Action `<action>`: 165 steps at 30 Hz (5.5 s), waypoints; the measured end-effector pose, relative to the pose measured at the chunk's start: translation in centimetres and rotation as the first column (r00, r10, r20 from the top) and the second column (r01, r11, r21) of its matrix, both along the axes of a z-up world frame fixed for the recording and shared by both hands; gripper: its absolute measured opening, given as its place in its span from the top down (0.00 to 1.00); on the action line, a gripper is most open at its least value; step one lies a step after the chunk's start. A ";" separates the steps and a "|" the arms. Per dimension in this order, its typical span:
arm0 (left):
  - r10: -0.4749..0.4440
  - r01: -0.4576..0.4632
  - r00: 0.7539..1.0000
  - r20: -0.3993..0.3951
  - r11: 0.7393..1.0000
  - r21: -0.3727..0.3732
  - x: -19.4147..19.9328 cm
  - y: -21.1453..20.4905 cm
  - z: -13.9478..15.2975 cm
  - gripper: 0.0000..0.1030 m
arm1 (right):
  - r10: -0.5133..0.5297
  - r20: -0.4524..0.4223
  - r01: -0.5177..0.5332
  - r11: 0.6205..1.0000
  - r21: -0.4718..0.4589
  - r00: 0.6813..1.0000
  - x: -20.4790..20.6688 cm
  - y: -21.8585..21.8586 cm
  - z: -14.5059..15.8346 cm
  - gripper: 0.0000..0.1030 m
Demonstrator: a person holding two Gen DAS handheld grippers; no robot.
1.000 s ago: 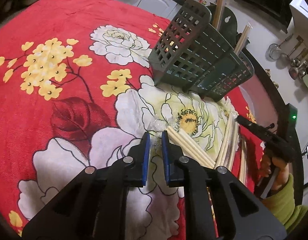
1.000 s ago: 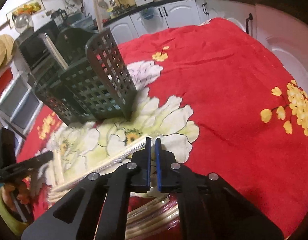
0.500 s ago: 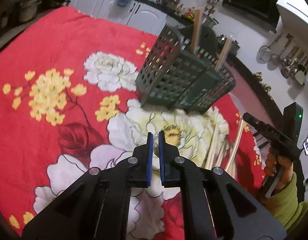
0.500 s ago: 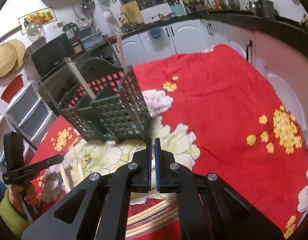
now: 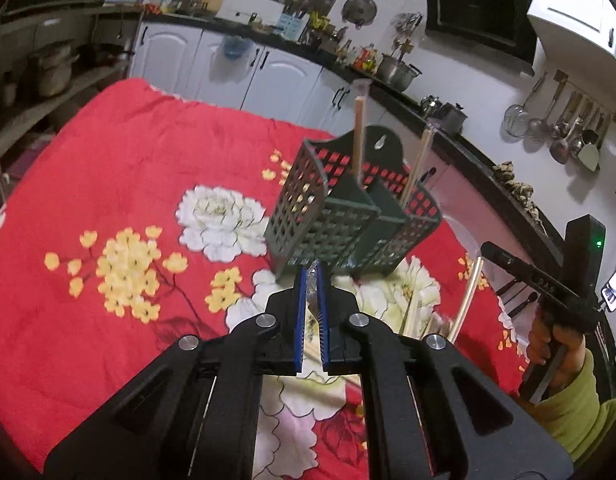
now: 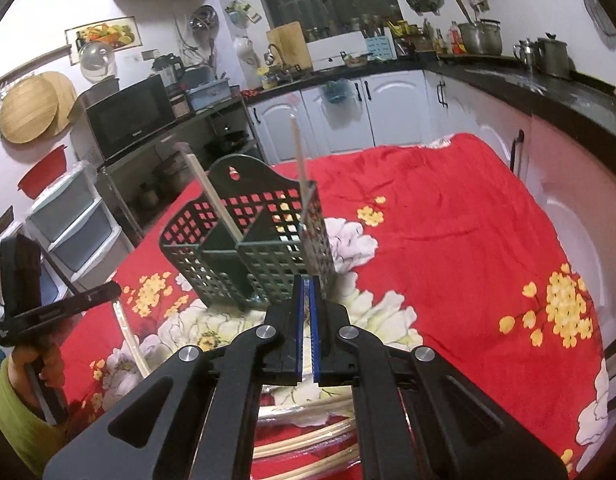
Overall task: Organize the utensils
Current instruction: 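Carry the chopstick with the left tool over the caddy, then lower the chopstick into the caddy slot and open the left tool, then move both tools back down toward the bag of wooden chopsticks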
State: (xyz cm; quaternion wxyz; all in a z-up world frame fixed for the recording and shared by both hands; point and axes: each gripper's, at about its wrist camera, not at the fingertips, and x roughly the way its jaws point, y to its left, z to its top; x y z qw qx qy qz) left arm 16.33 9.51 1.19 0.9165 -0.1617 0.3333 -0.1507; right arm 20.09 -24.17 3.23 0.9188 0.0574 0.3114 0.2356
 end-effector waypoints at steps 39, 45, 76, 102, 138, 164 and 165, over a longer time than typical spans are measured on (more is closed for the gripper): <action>-0.194 0.185 0.943 0.271 0.981 0.060 0.3 -8.5 12.2 0.98 | 0.095 0.228 -0.093 0.995 -0.020 0.969 -3.9 2.2 9.8 0.97; -0.187 0.172 0.929 0.320 0.982 0.074 0.8 -8.8 14.3 0.98 | 0.096 0.264 -0.097 0.995 -0.011 0.960 -4.1 2.3 11.4 0.97; -0.067 0.030 0.886 0.458 0.996 0.088 4.6 -7.2 21.5 0.98 | 0.005 0.422 -0.039 0.997 0.072 0.907 -0.8 1.5 18.8 0.97; -0.029 -0.008 0.923 0.384 0.996 0.093 9.0 -8.1 14.7 0.98 | -0.043 0.352 0.011 0.996 0.090 0.935 3.2 1.3 13.9 0.97; -0.016 -0.009 0.958 0.285 0.996 0.084 9.4 -8.5 8.0 0.61 | -0.089 0.213 0.074 0.994 0.078 0.973 4.9 1.6 6.7 0.75; 0.022 -0.051 0.935 0.355 0.996 0.071 4.3 -6.5 9.9 0.10 | -0.121 0.224 0.117 0.993 0.030 0.967 1.5 -0.5 6.7 0.36; 0.019 -0.050 0.933 0.360 0.996 0.075 4.1 -6.5 10.0 0.10 | -0.120 0.225 0.117 0.993 0.028 0.967 1.3 -0.7 6.7 0.35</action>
